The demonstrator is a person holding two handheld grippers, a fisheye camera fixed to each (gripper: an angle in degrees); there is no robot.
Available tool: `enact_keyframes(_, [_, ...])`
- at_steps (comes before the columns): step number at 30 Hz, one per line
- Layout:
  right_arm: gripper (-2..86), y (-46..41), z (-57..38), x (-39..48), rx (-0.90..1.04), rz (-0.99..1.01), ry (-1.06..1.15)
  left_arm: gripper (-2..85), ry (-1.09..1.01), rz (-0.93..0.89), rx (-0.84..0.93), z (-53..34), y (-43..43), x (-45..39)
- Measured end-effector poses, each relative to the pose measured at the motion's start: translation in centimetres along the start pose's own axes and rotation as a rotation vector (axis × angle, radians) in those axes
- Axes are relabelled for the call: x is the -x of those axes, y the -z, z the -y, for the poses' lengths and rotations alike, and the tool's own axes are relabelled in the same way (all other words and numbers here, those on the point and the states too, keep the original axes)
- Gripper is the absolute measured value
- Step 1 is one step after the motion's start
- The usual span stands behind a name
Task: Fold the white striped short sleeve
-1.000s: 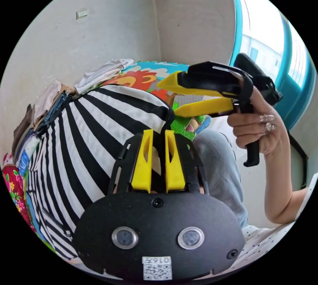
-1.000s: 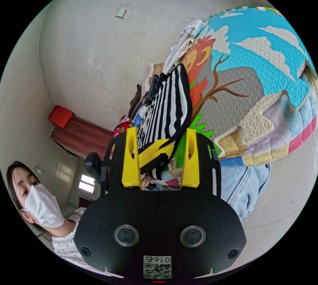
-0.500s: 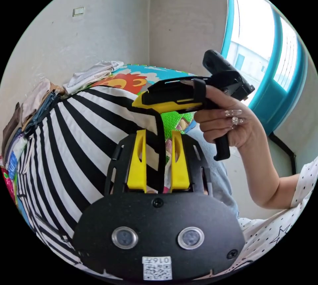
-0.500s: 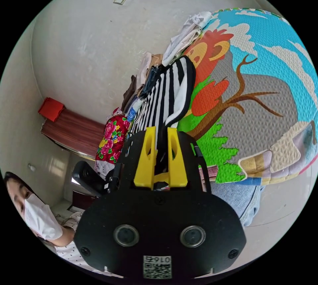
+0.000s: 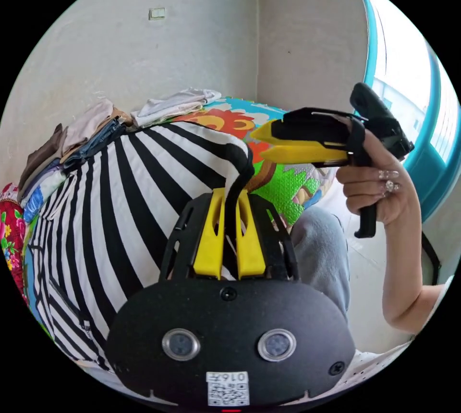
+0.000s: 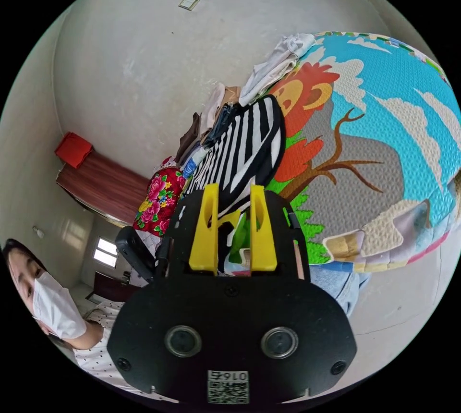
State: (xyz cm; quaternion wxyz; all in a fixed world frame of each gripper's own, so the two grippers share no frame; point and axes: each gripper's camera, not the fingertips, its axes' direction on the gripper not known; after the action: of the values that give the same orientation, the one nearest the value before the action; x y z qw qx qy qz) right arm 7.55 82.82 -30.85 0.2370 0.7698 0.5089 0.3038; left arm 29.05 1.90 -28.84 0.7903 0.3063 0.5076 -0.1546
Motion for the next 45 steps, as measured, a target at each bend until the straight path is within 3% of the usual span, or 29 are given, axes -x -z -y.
enact_keyframes(4, [17.2, -1.6, 0.7, -2.6, 0.092, -0.038, -0.03, 0.4, 0.027, -0.066, -0.058, -0.4, 1.1, 1.1])
enact_keyframes(12, [17.6, -7.6, 5.1, -5.1, 0.256, -0.003, -0.058, 0.3, 0.038, -0.103, -0.12, -0.7, 2.3, 1.9])
enact_keyframes(19, [13.8, -14.5, 11.5, -9.2, 0.282, 0.031, -0.135, 1.1, 0.017, -0.113, -0.124, -0.8, 2.4, 2.2])
enact_keyframes(26, [11.2, -19.8, 13.9, -11.0, 0.367, 0.053, -0.119, 7.8, -0.054, -0.149, -0.061, -0.5, 1.6, 1.0])
enact_keyframes(30, [8.9, -20.4, 13.3, -10.4, 0.387, -0.007, -0.068, 8.7, -0.083, -0.056, -0.13, -0.1, 3.3, 0.5])
enact_keyframes(34, [3.3, -19.7, 11.5, -10.3, 0.392, -0.062, -0.036, 8.6, -0.085, -0.075, -0.129, 0.1, 3.3, 0.5])
enact_keyframes(45, [1.9, -17.9, 7.1, -14.3, 0.414, 0.003, -0.051, 7.9, -0.164, -0.025, 0.035, 0.9, -0.9, -1.5])
